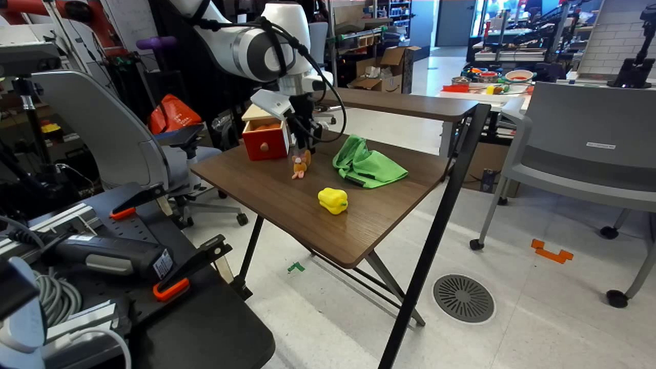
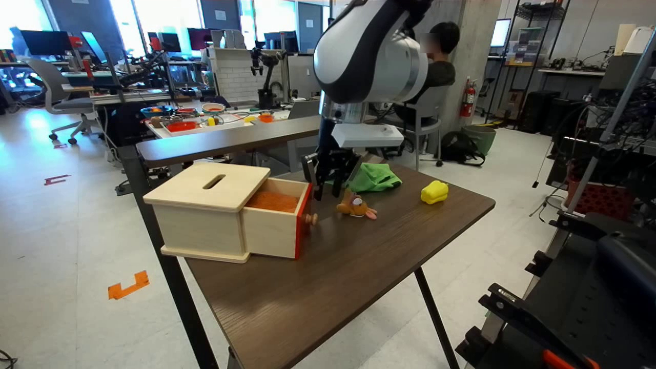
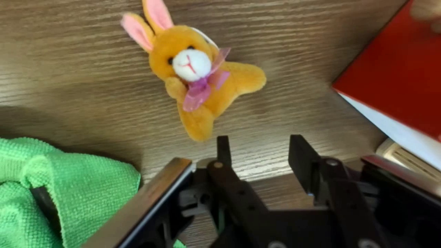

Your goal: Put the doll in the drawer

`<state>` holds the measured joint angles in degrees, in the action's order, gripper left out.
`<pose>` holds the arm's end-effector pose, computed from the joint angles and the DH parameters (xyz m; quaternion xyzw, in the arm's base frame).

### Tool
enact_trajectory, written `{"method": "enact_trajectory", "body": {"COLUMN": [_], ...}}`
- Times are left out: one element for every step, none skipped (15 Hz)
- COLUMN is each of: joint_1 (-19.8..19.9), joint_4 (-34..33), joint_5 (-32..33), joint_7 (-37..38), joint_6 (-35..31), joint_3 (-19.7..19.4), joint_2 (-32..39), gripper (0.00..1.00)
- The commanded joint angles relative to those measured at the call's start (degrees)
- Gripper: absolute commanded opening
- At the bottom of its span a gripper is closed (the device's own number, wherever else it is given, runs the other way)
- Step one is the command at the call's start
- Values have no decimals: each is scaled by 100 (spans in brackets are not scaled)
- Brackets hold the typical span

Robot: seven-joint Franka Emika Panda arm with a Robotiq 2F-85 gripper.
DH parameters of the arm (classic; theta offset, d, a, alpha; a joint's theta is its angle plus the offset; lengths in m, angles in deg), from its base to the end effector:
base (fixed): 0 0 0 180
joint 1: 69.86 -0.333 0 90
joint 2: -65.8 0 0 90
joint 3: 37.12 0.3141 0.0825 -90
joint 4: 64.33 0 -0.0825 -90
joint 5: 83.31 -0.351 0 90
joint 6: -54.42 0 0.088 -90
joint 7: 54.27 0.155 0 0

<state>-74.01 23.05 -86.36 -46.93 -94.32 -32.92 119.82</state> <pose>0.6872 0.0948 0.0868 -0.9965 0.0300 -0.0580 0.0523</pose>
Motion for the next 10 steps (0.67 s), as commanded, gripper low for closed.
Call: {"method": "enact_trajectory", "body": {"joint_1": [96,93,102,102,104,90,66,63,55,53], "joint_4": [220,253,288,347,398,466,502,504,506,491], "joint_5": [-72,-52,-45,-29,-17,0,23,30,32,29], "joint_7": [-195,-198,-220,-244,-277,-288,-280,-300,-291,-284], "joint_6": [370,438,498,580,629,656,697,741,766,773], "joint_3": [5,-23,-32,-45,-54,-73,-102,-106,-116,-125], "joint_2": [-326,-376,-425,-495,-547,-597,-616,-606,-591,-552], "gripper": [78,86,92,100,100,100,100,100,100,100]}}
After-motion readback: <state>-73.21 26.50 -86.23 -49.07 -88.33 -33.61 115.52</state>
